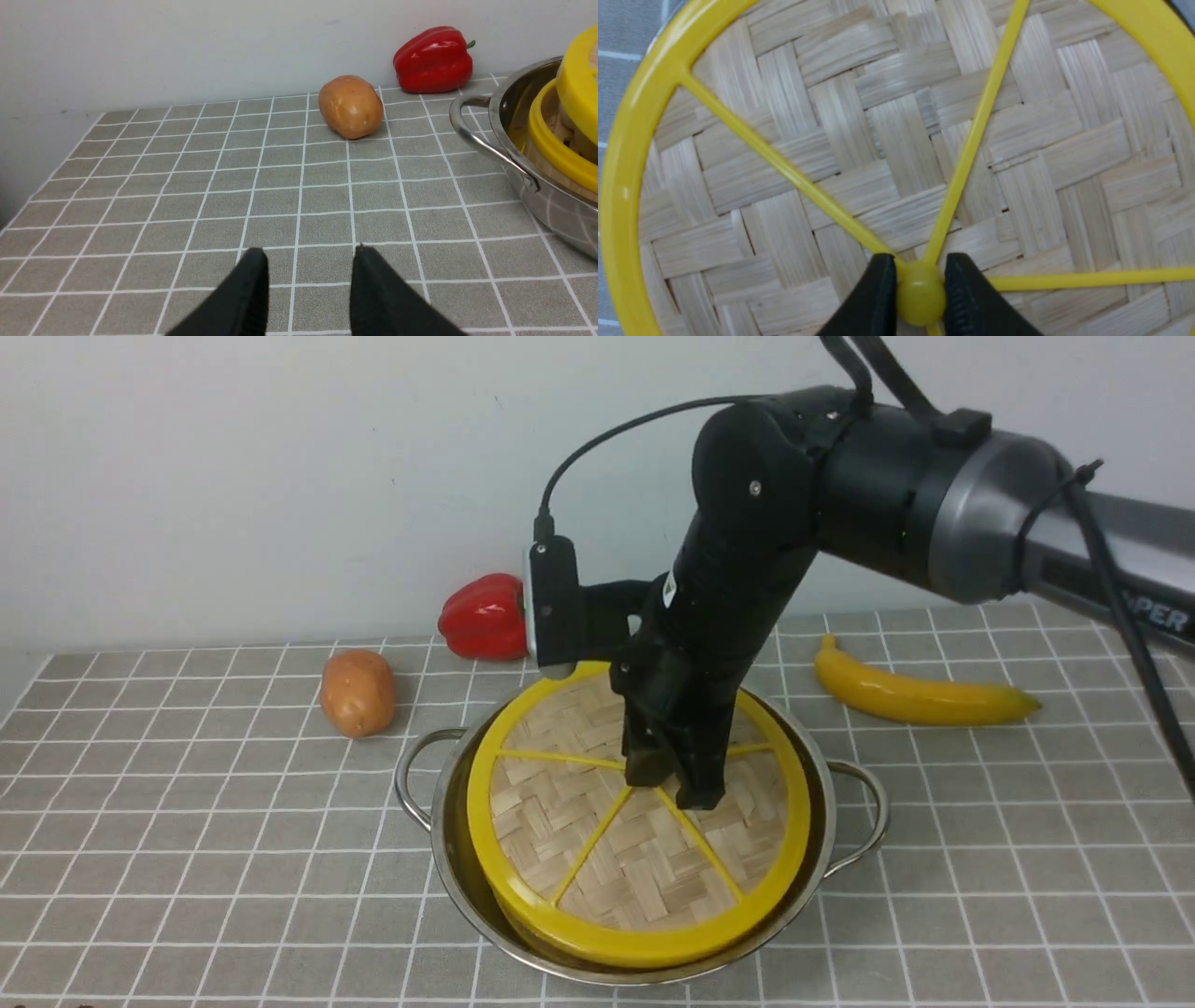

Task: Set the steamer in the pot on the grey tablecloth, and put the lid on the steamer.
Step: 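Place the bamboo steamer lid onto the steamer basket in the pot with the right gripper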

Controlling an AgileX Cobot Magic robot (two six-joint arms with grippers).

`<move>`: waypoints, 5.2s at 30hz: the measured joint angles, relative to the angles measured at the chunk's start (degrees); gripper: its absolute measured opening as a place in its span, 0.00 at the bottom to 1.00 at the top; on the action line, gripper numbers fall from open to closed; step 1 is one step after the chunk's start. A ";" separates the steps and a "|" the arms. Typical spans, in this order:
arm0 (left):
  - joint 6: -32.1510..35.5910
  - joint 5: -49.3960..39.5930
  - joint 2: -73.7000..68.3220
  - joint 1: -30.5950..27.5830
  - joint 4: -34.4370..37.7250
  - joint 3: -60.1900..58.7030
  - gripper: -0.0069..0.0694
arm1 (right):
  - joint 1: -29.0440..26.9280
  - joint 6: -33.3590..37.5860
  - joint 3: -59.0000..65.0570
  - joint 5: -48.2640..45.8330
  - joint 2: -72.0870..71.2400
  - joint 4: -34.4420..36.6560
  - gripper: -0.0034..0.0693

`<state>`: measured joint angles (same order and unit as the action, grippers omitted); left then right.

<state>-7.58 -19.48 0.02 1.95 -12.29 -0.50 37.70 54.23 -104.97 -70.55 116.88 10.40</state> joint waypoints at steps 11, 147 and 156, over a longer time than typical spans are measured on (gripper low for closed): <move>0.00 0.00 0.00 0.00 0.00 0.00 0.41 | 0.00 -4.31 -5.34 0.02 0.00 -3.07 0.25; 0.00 0.00 0.00 0.00 -0.04 0.00 0.41 | 3.35 -26.64 -2.03 -0.20 -1.16 -7.96 0.25; 0.00 0.00 0.00 0.00 -0.04 0.00 0.41 | 3.35 -21.25 -2.03 0.20 -1.16 -7.96 0.25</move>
<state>-7.58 -19.48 0.02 1.95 -12.33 -0.50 41.04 32.98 -106.99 -70.35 115.72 2.44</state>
